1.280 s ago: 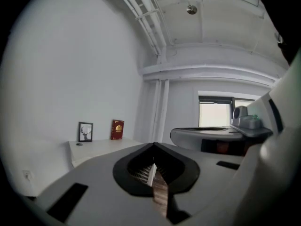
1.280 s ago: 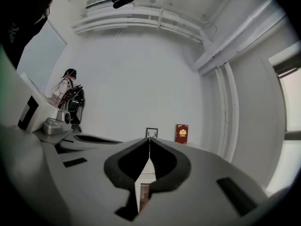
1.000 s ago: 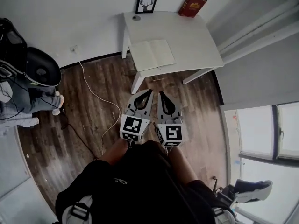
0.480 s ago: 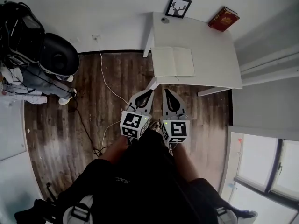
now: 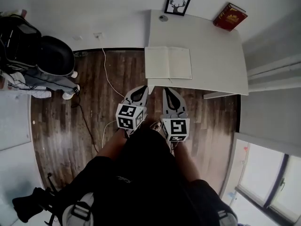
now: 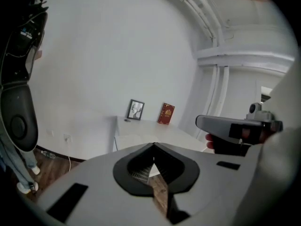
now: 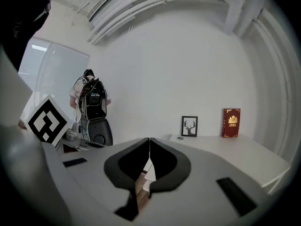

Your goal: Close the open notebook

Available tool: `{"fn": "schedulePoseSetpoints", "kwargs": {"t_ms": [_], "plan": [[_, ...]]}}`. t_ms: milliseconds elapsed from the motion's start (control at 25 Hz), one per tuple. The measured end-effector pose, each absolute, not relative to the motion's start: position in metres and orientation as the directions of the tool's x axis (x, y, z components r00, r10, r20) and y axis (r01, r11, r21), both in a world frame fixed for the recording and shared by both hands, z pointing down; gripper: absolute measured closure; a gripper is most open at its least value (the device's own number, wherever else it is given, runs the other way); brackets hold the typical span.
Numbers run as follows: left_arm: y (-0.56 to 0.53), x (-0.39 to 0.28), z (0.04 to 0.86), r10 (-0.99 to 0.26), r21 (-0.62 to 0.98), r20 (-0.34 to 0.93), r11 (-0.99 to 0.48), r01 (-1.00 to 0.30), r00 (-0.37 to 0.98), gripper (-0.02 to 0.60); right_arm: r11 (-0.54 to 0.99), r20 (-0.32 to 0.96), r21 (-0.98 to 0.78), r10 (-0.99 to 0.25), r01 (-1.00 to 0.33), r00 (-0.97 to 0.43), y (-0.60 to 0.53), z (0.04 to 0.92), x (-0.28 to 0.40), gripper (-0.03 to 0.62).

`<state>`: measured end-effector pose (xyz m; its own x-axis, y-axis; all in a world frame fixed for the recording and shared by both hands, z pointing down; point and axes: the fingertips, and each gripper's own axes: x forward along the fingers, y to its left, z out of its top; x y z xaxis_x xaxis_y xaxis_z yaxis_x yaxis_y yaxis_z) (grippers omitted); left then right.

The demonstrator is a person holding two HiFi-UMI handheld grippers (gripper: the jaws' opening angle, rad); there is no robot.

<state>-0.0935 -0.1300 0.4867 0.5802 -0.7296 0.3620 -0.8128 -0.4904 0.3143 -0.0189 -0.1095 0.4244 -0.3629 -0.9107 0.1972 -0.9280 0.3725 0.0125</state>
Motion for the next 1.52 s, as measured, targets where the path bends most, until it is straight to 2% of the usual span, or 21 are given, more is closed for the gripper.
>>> {"fn": "schedulePoseSetpoints", "kwargs": {"t_ms": [320,600,880,1040,1280,1520], "plan": [[-0.150,-0.090,0.537,-0.686,0.355,0.489,-0.407,-0.841,0.539,0.578,0.346,0.260,-0.062,-0.900,-0.936,-0.350,-0.128,0.452,0.000,0.571],[-0.179,-0.101,0.583,-0.668,0.372,0.545,-0.349,-0.860,0.507,0.577,0.322,0.353,-0.060,-0.879,-0.945,-0.322,-0.145,0.480,0.000,0.571],[-0.196,-0.095,0.632,-0.571,0.504,0.580,-0.310,-0.806,0.582,0.474,0.336,0.427,-0.037,-0.846,-0.941,-0.319,-0.163,0.503,-0.014,0.571],[-0.206,-0.102,0.657,-0.534,0.625,0.587,-0.178,-0.760,0.608,0.468,0.325,0.462,-0.026,-0.835,-0.945,-0.300,-0.172,0.512,-0.020,0.571],[-0.215,-0.099,0.680,-0.475,0.721,0.581,-0.078,-0.689,0.661,0.456,0.271,0.500,-0.053,-0.826,-0.961,-0.261,-0.184,0.519,-0.023,0.571],[-0.221,-0.094,0.685,-0.436,0.782,0.544,-0.047,-0.622,0.717,0.448,0.235,0.515,-0.052,-0.826,-0.971,-0.228,-0.194,0.522,-0.018,0.571]]}}
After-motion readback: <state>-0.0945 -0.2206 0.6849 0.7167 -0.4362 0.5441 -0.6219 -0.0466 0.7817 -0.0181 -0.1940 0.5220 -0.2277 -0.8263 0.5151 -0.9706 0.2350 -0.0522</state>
